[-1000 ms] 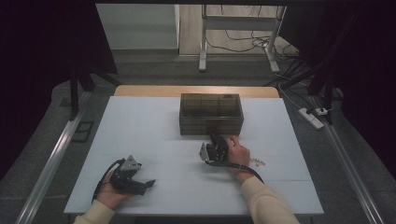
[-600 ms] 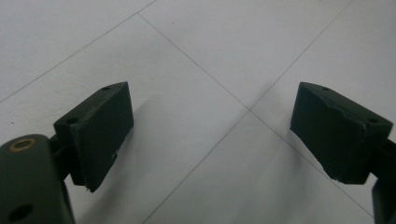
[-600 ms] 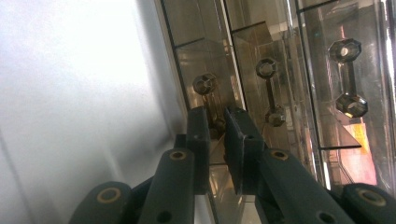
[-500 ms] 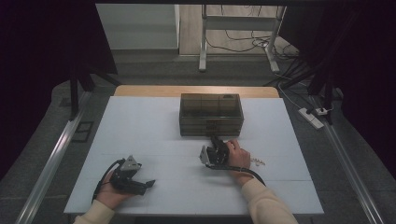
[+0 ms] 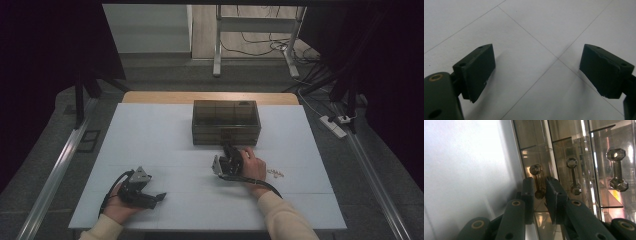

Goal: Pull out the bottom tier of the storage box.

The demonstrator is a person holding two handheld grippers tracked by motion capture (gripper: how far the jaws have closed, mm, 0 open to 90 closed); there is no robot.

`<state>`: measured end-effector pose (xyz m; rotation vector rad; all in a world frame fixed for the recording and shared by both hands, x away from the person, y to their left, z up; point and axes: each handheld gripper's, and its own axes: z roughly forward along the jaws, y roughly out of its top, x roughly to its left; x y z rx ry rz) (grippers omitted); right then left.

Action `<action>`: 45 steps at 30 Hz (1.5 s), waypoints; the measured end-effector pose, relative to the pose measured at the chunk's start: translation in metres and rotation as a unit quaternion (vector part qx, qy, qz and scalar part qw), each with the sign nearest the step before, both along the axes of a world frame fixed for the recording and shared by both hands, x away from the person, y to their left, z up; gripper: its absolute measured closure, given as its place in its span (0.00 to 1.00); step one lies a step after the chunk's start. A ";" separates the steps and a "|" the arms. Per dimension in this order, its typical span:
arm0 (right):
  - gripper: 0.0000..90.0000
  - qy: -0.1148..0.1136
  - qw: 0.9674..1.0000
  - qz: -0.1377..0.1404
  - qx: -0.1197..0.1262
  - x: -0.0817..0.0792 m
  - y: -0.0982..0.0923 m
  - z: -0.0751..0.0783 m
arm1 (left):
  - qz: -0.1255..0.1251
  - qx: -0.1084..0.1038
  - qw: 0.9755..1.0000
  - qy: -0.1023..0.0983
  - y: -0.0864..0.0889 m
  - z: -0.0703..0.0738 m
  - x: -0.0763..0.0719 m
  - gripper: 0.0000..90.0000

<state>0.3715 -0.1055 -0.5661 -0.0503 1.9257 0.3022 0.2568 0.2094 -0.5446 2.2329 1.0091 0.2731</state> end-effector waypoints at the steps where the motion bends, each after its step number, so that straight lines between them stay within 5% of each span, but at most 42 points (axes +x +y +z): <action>1: 0.85 -0.003 1.000 0.002 0.002 0.001 0.000 -0.001 | 0.000 0.000 1.000 0.000 0.000 0.000 0.000 0.14; 36: 0.88 -0.005 1.000 -0.002 -0.004 -0.014 -0.004 0.001 | 0.003 -0.001 1.000 0.001 0.001 0.000 0.000 0.14; 38: 0.99 -0.010 1.000 0.000 -0.001 -0.016 -0.004 0.001 | 0.002 0.000 1.000 0.001 0.001 0.000 0.000 0.14; 45: 0.97 -0.008 1.000 0.000 0.004 -0.018 -0.004 0.005 | 0.002 0.000 1.000 0.000 0.001 0.000 -0.001 0.14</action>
